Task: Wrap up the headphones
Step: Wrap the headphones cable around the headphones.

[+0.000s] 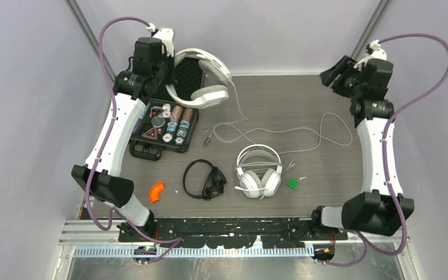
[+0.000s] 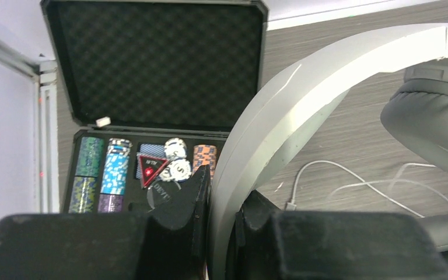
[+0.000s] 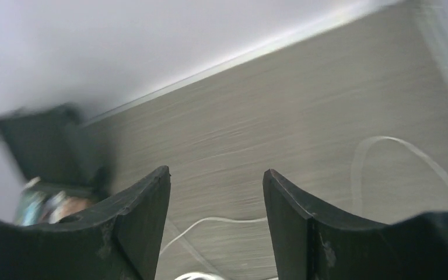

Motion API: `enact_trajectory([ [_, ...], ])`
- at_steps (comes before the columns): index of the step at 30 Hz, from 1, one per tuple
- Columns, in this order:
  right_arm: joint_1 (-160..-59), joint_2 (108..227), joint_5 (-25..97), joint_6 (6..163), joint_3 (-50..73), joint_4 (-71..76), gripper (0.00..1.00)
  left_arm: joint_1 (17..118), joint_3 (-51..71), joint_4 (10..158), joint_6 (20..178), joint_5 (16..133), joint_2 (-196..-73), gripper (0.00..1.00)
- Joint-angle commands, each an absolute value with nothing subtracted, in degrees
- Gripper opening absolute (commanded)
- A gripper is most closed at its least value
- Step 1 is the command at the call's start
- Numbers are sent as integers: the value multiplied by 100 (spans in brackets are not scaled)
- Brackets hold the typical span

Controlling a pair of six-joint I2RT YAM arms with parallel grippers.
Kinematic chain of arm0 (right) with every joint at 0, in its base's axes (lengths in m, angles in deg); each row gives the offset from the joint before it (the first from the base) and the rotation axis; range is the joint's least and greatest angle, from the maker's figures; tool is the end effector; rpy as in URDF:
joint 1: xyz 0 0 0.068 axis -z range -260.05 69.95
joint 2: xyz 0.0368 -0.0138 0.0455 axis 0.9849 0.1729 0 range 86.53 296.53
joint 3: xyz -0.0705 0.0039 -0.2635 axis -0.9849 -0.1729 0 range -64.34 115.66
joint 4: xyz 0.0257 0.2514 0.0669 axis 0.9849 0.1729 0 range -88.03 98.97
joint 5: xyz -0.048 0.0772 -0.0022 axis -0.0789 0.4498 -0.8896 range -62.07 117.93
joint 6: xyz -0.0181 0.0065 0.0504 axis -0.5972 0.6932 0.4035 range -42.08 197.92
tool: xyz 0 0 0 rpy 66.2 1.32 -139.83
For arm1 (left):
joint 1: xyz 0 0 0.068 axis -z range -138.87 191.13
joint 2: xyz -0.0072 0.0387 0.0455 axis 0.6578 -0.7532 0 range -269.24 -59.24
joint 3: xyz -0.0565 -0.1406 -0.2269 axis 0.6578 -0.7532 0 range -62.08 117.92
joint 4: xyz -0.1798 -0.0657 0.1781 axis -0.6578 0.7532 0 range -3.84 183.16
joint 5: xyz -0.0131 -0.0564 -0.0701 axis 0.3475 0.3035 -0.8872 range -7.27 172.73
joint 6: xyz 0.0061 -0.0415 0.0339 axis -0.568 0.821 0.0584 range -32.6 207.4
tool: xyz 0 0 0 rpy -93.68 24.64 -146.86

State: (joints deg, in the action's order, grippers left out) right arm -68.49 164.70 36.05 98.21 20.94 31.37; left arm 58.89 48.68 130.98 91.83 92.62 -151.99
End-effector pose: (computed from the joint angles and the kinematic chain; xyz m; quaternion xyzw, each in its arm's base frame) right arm 0.2976 -0.0557 0.4202 0.1893 0.8075 0.1009 0.5494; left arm 0.3299 -0.0992 0.4609 0.0536 0.8481 -0.0284 0.5263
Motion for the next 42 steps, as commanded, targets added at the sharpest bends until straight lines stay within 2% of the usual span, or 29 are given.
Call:
enact_trajectory([
  [1,-7393,15761,6095,10448,867,504,64,5880,4818,12248,9627,8557,-14621,0],
  [7,-8958,15639,6672,9151,199,-323,75,5880,4829,12118,10003,7847,-14424,0],
  [13,-9161,15423,7645,9889,-1031,-3151,77,5880,4963,12259,10345,7416,-14346,0],
  [18,-9407,15192,8048,9998,-1734,-4174,76,5880,4945,12256,10543,7197,-14274,0],
  [22,-9792,15001,7904,9762,-2174,-4445,77,5880,4926,12152,10757,6948,-14243,0],
  [29,-10279,14968,7152,8691,-2378,-3708,77,5882,4731,11993,11074,6376,-14129,0],
  [36,-10561,15295,6637,8172,-2312,-3766,72,5880,4567,11823,11416,5790,-13988,0],
  [42,-10887,15758,6667,8421,-2307,-4379,69,5880,4311,11398,11983,5253,-13811,0],
])
